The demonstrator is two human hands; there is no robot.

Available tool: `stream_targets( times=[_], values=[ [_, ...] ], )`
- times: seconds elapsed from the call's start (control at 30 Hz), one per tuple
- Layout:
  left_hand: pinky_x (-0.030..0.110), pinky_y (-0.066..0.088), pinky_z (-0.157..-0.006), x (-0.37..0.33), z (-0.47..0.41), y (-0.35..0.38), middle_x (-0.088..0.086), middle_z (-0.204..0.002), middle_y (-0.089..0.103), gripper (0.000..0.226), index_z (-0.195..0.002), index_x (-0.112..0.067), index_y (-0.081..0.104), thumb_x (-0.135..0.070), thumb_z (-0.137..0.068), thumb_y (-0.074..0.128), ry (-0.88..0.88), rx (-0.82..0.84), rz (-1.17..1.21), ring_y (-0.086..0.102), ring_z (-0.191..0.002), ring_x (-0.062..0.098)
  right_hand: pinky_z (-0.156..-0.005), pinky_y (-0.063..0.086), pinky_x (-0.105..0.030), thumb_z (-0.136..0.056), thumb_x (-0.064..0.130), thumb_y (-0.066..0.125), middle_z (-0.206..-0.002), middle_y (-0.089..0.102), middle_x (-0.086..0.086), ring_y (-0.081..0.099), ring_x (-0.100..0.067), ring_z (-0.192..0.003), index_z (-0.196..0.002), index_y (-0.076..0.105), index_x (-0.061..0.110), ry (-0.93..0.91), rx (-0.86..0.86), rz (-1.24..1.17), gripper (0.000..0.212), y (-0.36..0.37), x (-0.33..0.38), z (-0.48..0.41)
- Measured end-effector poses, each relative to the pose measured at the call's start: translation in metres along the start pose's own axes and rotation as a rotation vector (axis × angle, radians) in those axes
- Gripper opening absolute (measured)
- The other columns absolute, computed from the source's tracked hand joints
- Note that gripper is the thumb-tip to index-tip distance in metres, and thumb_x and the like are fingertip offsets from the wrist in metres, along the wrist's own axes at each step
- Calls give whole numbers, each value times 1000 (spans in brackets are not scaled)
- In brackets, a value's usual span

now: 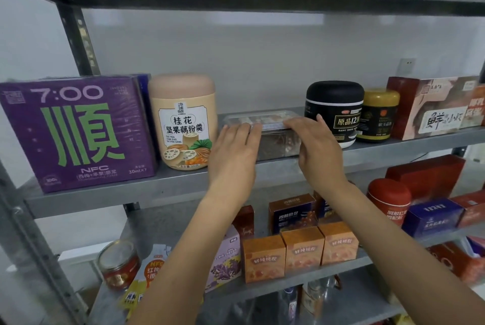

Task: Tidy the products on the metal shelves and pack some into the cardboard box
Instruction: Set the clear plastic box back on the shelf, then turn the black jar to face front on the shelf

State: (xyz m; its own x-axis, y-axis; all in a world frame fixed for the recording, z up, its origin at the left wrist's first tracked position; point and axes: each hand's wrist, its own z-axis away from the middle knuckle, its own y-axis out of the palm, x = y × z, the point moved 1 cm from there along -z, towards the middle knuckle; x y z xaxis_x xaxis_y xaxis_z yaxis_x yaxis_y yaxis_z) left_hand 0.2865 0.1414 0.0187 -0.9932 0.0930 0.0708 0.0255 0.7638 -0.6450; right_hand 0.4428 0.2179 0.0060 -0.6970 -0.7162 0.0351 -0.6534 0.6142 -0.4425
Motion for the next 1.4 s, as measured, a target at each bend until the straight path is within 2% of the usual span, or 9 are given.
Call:
stream_targets(
  times=[0.2,0.33,0.43,0.53,0.7,0.8,0.9,1.1,1.4],
  values=[
    [46,54,-84,1,-5,-3,20,-100,69,68,-113,2,67,12,-48,78,-4,27,-29,66,-95,39,-115,29,-45,-68,-22,54,-120,66,-12,59,-28,-116,-122,62,5,10,40,-28,60,-1,0,-2],
    [42,53,-77,2,-15,-5,16,-84,68,35,-101,-3,70,-3,-67,80,28,13,-103,65,-80,36,-118,24,-48,-81,-2,47,-136,56,-10,49,-24,-130,-132,54,7,4,-14,-31,52,-16,-7,-4],
    [45,41,-96,-5,-32,-13,16,-111,63,33,-121,-9,60,-33,-100,49,-20,148,-135,59,-104,37,-117,25,-48,-91,11,45,-146,44,-11,39,-25,-137,-138,47,7,124,-140,-13,48,-30,-23,-13],
    [47,26,-111,-16,-54,-3,15,-149,38,47,-146,-23,34,-44,-104,31,-18,358,-137,39,-134,35,-118,21,-49,-94,25,51,-151,36,-13,32,-30,-140,-141,41,9,195,-93,74,51,-41,-47,-29],
    [37,34,-76,-24,-58,17,9,-130,58,41,-140,-28,35,-46,-104,30,19,328,-238,54,-116,32,-117,-3,-53,-88,61,52,-150,38,-12,25,-33,-143,-144,38,19,228,219,254,72,-40,-81,-63],
    [37,40,-82,-21,-58,16,5,-133,56,43,-141,-30,37,-48,-103,31,4,309,-254,55,-117,30,-117,13,-52,-79,65,59,-133,52,-11,44,-32,-126,-136,47,23,165,301,251,72,-42,-89,-73],
    [37,44,-87,-24,-58,14,0,-140,52,43,-141,-34,36,-50,-102,30,-30,354,-243,54,-120,28,-94,41,-45,-76,60,68,-126,50,-8,42,-30,-118,-131,49,24,147,315,107,69,-51,-95,-75],
    [36,41,-95,-31,-55,3,-6,-149,45,47,-146,-40,35,-52,-100,32,-128,371,-205,47,-130,27,-85,40,-33,-71,54,75,-127,41,-4,33,-24,-122,-130,47,25,95,327,-117,72,-48,-103,-70],
    [34,43,-87,-39,-54,2,-1,-138,57,56,-140,-39,46,-63,-93,28,-259,382,-190,52,-124,26,-86,48,-39,-68,44,82,-133,41,-6,28,-25,-131,-132,49,21,87,185,-240,76,-42,-102,-55]
  ],
)
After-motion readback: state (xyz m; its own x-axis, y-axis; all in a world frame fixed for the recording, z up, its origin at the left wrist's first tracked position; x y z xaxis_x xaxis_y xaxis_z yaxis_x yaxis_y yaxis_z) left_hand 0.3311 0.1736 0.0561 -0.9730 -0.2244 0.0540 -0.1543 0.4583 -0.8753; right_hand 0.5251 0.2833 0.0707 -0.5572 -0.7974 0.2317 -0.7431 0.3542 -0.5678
